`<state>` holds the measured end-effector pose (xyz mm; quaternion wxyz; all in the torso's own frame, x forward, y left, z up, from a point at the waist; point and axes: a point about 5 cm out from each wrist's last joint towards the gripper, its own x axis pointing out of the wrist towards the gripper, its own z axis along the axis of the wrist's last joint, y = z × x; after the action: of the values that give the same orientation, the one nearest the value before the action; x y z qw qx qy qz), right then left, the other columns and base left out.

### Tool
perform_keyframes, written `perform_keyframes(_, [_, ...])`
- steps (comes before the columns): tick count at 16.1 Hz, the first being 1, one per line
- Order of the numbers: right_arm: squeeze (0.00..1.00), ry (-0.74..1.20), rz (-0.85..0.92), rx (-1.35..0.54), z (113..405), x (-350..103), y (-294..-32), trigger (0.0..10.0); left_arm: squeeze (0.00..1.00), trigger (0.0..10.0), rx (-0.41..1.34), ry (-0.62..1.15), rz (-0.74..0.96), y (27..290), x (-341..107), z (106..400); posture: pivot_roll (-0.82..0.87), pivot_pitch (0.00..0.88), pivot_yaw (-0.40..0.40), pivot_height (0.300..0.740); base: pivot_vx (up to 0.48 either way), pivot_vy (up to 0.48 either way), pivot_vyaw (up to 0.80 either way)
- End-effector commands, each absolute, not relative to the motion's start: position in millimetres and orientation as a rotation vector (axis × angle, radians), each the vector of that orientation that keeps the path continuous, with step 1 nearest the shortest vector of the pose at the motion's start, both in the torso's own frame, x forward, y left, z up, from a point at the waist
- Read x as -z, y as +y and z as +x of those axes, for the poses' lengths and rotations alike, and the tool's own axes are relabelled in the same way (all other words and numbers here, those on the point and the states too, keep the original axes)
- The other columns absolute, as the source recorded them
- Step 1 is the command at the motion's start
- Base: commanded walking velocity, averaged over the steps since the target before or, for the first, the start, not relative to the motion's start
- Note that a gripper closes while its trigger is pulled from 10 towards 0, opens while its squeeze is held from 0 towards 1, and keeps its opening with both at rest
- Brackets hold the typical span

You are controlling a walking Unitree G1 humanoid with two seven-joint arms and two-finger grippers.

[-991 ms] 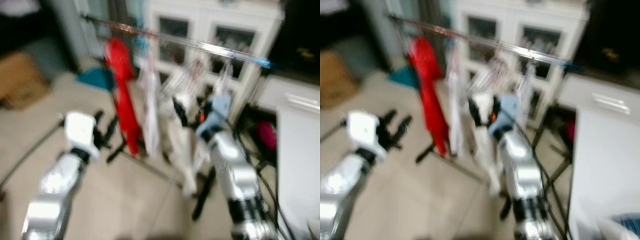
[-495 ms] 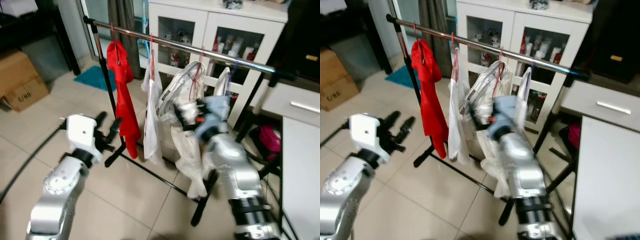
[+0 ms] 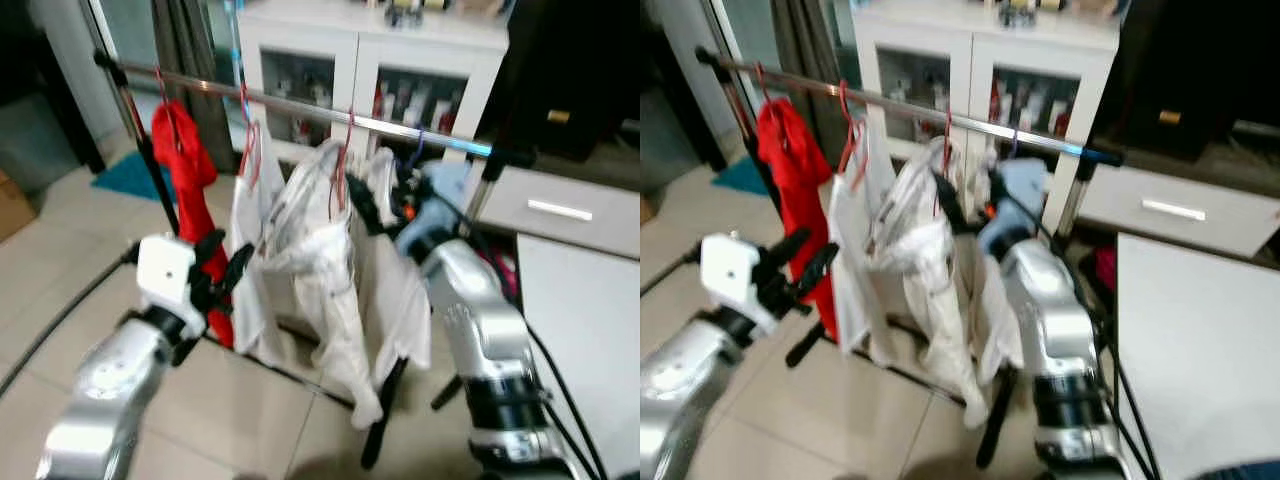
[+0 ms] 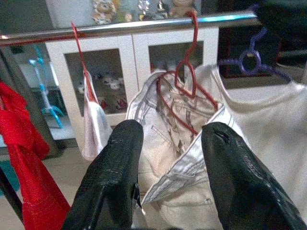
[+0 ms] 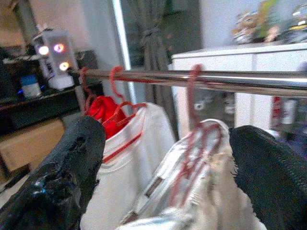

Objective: Hang hanger

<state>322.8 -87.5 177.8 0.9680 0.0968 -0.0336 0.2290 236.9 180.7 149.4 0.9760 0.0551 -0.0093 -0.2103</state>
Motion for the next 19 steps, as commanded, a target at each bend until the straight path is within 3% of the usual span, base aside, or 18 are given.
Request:
perform_keyframes(1, [0.0,-0.021,0.137,-0.438,326.4,-183.2,-91.1,10.0,0.0,10.0,0.524,0.034,0.165,175.7,-144.7,231.4,0.13,0.0,0.001,0.74,0.0,0.0,0.0])
perform_keyframes(2, [0.0,0.008,0.125,-0.416,328.1,-181.5,-94.7,10.0,0.0,10.0,0.558,0.049,0.189,174.6,-143.1,229.2,0.12,0.0,0.003,0.74,0.0,0.0,0.0])
perform_keyframes(3, [1.0,0.062,0.127,-0.355,335.2,-181.9,-105.1,10.0,0.0,10.0,0.661,0.096,0.206,173.1,-141.2,222.2,0.12,0.0,0.005,0.74,0.0,0.0,0.0])
perform_keyframes(10, [1.0,0.149,0.011,-0.251,367.7,-189.2,-114.8,10.0,0.0,10.0,0.75,0.119,0.226,179.1,-148.2,223.1,0.1,0.0,0.035,0.74,0.0,0.0,0.0])
perform_keyframes(11, [0.0,0.162,-0.002,-0.25,372.8,-189.7,-114.8,10.0,0.0,10.0,0.756,0.118,0.226,178.9,-148.8,223.7,0.1,0.0,0.036,0.74,0.0,0.0,0.0])
perform_keyframes(19, [0.0,0.251,0.069,-0.126,405.1,-180.7,-126.6,10.0,0.0,10.0,0.79,0.12,0.23,178.2,-151.8,223.6,0.11,0.0,0.033,0.74,0.0,0.0,0.0])
